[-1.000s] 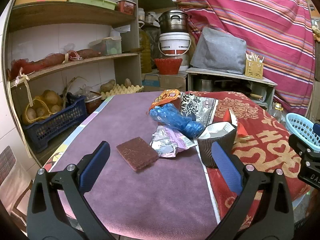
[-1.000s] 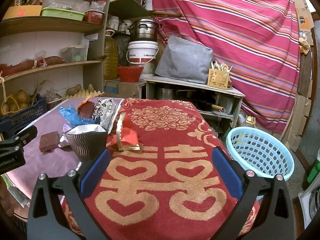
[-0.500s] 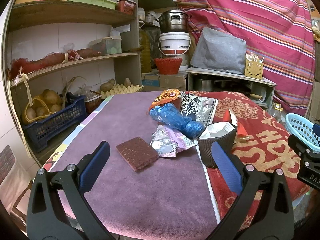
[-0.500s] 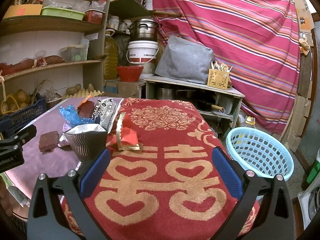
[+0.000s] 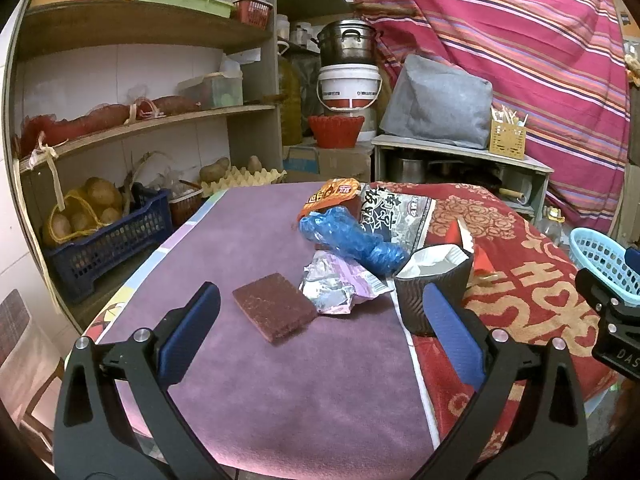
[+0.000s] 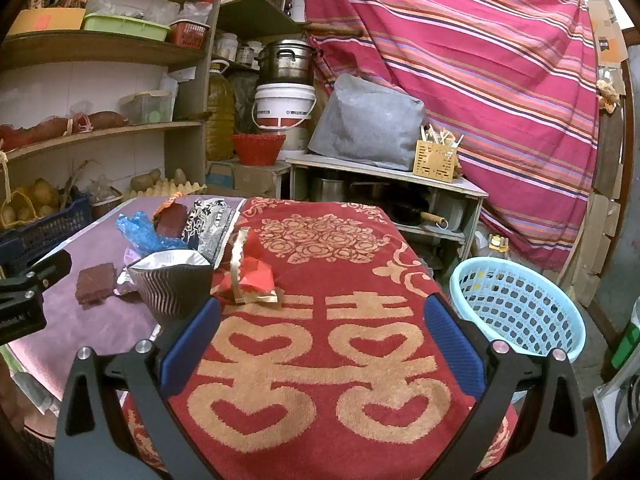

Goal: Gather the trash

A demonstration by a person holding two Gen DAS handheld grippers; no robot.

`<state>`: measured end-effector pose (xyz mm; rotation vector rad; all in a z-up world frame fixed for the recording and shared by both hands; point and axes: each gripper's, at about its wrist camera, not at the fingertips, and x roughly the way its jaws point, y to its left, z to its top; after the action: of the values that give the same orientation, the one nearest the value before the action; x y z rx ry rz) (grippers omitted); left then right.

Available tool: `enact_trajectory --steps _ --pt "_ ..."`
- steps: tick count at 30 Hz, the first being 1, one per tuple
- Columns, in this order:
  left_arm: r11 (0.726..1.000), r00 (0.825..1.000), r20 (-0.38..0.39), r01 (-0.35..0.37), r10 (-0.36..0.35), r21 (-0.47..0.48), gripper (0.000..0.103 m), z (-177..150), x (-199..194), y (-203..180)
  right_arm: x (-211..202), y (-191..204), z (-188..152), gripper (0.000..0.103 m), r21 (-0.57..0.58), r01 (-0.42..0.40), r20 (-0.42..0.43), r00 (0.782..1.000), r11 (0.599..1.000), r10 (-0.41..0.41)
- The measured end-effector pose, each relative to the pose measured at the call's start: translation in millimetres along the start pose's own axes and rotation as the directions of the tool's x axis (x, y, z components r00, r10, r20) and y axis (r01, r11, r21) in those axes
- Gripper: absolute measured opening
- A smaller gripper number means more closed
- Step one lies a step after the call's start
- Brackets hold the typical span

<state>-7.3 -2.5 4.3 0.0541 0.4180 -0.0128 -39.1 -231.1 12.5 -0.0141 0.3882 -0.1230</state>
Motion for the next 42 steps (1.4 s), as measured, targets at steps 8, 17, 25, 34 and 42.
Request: enact_trajectory --steps 8,17,25,34,42 --pt "1.000 1.000 -0.011 0.005 -0.005 -0.007 0.098 -1 -2 -2 0 -6 0 0.099 0.003 0.006 0.003 1.000 1.000 -0.006" --pt "1.000 0.999 -0.038 0.019 -0.019 0.000 0.098 -2 0 -3 1 -11 6 0.099 -0.011 0.022 0.025 0.999 1.000 -0.022" --pt "1.000 0.998 -0.058 -0.019 0.019 0.004 0.098 24 20 17 13 -17 32 0.099 0.016 0.012 -0.004 1.000 1.000 -0.012" --pt "1.000 0.998 -0.067 -0.011 0.012 0.007 0.098 58 49 29 46 -11 64 0.099 -0.006 0.010 -0.063 0.998 1.000 -0.010" --pt "0.996 0.993 -0.114 0.040 -0.030 0.080 0.098 65 94 8 87 -12 71 0.099 0.004 0.001 -0.105 0.994 1.000 0.000"
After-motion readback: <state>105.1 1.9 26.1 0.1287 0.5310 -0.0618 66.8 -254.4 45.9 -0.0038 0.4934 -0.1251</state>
